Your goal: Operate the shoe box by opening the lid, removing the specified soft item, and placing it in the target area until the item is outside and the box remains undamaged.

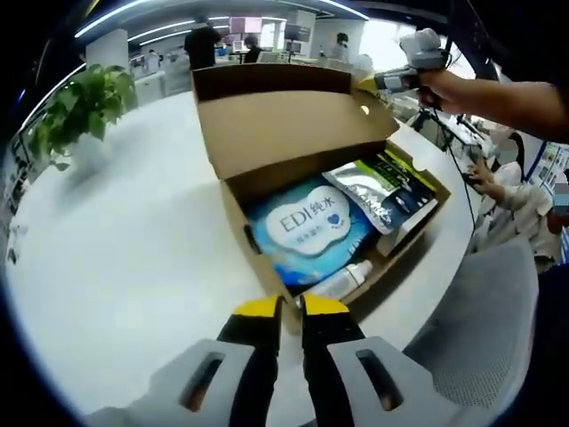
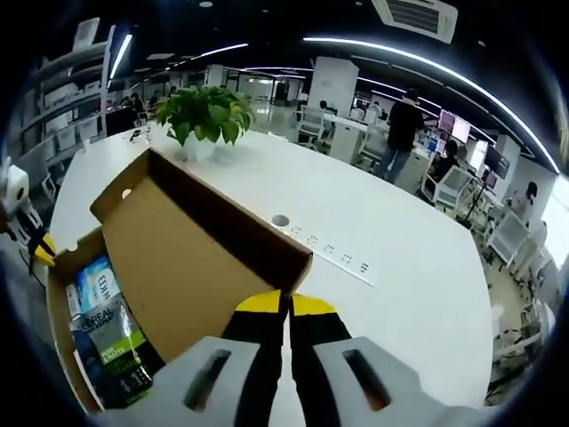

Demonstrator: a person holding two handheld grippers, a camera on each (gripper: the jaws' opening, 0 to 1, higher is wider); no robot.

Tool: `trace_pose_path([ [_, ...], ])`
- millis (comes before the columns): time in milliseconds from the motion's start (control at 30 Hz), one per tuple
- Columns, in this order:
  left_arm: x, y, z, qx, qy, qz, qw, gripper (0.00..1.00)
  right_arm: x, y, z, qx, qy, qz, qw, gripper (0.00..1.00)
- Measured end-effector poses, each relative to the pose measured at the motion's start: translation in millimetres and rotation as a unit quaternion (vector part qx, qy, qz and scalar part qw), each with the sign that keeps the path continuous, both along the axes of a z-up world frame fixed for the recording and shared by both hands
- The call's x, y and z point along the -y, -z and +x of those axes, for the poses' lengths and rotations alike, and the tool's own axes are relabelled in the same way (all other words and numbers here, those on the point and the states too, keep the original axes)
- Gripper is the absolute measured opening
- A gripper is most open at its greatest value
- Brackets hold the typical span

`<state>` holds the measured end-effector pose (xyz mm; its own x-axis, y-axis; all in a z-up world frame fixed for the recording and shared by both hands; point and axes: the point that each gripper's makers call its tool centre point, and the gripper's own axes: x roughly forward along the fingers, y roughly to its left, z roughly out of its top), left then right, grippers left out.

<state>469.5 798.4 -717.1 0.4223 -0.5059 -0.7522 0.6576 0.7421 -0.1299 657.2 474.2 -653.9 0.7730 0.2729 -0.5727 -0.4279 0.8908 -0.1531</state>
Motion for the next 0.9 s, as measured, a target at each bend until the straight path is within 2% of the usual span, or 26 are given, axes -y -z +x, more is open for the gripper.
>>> trace_pose_path([
  [267,-0.4,0.0,0.6,-0.001,0.001,-0.007,1.0000,0.05,2.0,30.7,11.7,-0.039,0.005,-0.003,0.9992,0.00],
  [367,-0.6,0.6,0.7,0.000,0.000,-0.008,1.0000,0.05,2.0,43.4,12.1,-0.060,0.014,0.003,0.9981,0.00],
  [667,-0.4,-0.2,-0.1,-0.001,0.001,-0.007,1.0000,0.05,3.4,83.6,13.5,-0.100,0.018,-0.011,0.9947,0.00],
  [800,0.0,-0.6,-0.5,-0.003,0.001,-0.004,1.0000,0.05,3.1,96.6,10.7,-0.116,0.020,-0.015,0.9929,0.00],
  [900,-0.3,0.0,-0.4,-0.004,0.000,-0.003,1.0000,0.05,4.4,98.3,10.1,-0.119,0.016,-0.019,0.9926,0.00],
])
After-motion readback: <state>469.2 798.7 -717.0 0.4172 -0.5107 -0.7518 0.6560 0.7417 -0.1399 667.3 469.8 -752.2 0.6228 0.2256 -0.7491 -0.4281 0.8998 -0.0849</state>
